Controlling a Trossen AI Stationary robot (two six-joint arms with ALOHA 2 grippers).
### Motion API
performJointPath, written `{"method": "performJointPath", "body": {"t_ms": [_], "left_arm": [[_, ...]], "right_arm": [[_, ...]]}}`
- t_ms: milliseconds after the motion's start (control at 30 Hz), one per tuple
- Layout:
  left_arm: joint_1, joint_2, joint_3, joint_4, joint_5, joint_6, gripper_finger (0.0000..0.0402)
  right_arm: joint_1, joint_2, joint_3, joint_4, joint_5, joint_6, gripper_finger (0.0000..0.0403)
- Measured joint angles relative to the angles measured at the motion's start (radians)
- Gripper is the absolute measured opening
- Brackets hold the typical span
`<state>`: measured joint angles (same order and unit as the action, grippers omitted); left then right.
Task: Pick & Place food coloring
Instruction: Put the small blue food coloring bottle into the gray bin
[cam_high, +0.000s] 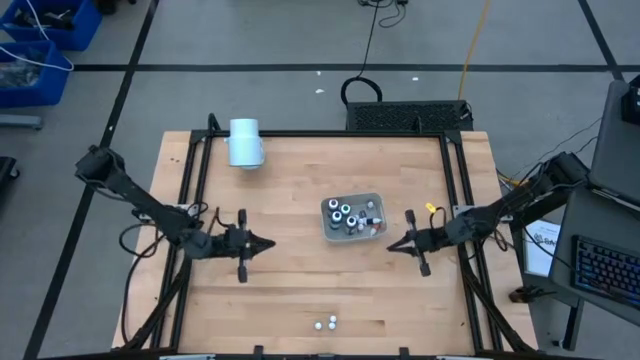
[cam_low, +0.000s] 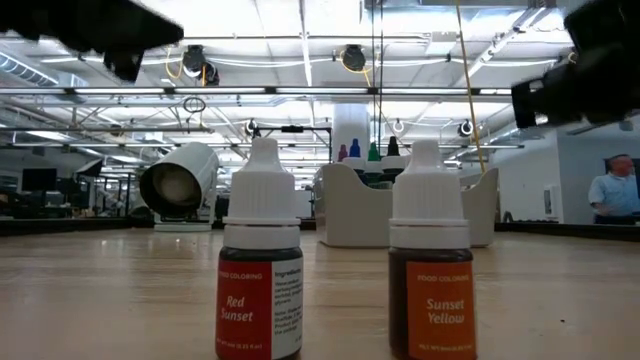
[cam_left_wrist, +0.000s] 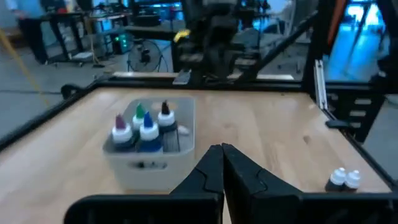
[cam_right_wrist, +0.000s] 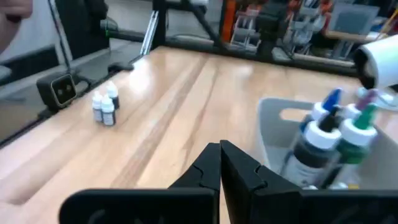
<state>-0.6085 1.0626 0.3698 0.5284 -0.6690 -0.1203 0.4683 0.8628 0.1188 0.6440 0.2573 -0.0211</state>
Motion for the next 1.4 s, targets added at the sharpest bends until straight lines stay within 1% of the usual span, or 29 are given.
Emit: {"method": "performJointPath", "body": {"t_ms": [33, 100, 200, 267, 333, 433, 600, 700, 800, 900, 1000, 1067, 1133, 1267, 1400], "left_arm": [[0.004, 0.011, -0.033, 0.057, -0.001, -0.016, 0.0005], [0.008, 0.052, -0.083, 0.135, -0.034, -0.044, 0.0003], [0.016, 0.116, -0.119, 0.187, -0.079, -0.043, 0.0007], [0.029, 0.15, -0.12, 0.236, -0.09, -0.032, 0.0014], [0.049, 0.172, -0.119, 0.296, -0.089, 0.024, 0.002], [0.076, 0.177, -0.119, 0.338, -0.09, 0.071, 0.0021], [0.081, 0.172, -0.118, 0.32, -0.085, 0.05, 0.001], [0.081, 0.172, -0.118, 0.303, -0.056, 0.089, 0.0004], [0.081, 0.172, -0.118, 0.297, -0.001, 0.1, 0.0005], [0.081, 0.172, -0.118, 0.296, 0.024, 0.086, 0.0019], [0.081, 0.172, -0.118, 0.297, 0.024, 0.057, 0.0033], [0.081, 0.172, -0.118, 0.297, 0.024, 0.056, 0.004], [0.081, 0.172, -0.118, 0.297, 0.024, 0.067, 0.0044], [0.081, 0.172, -0.118, 0.299, 0.024, 0.114, 0.0046], [0.081, 0.172, -0.118, 0.296, 0.024, 0.173, 0.0046]], "right_arm": [[0.013, 0.014, 0.037, -0.037, 0.001, 0.002, 0.0], [0.042, 0.054, 0.112, -0.107, -0.002, 0.002, 0.0], [0.085, 0.142, 0.209, -0.222, -0.025, 0.001, 0.0], [0.117, 0.209, 0.284, -0.239, -0.023, -0.007, 0.0], [0.145, 0.291, 0.357, -0.229, -0.022, -0.022, 0.0], [0.17, 0.424, 0.466, -0.266, -0.024, -0.018, 0.0], [0.182, 0.619, 0.693, -0.381, -0.024, -0.022, 0.0], [0.182, 0.735, 0.816, -0.394, -0.025, -0.037, 0.0], [0.182, 0.843, 0.94, -0.45, -0.022, -0.034, 0.0003], [0.18, 0.962, 1.041, -0.487, -0.026, -0.019, 0.0019], [0.18, 1.052, 1.144, -0.523, -0.025, -0.022, 0.0047], [0.18, 1.09, 1.192, -0.561, -0.022, -0.029, 0.0069], [0.176, 1.108, 1.211, -0.576, -0.022, -0.042, 0.0093], [0.162, 1.095, 1.215, -0.589, -0.024, -0.081, 0.0133], [0.154, 1.078, 1.215, -0.712, -0.032, -0.125, 0.0155]]}}
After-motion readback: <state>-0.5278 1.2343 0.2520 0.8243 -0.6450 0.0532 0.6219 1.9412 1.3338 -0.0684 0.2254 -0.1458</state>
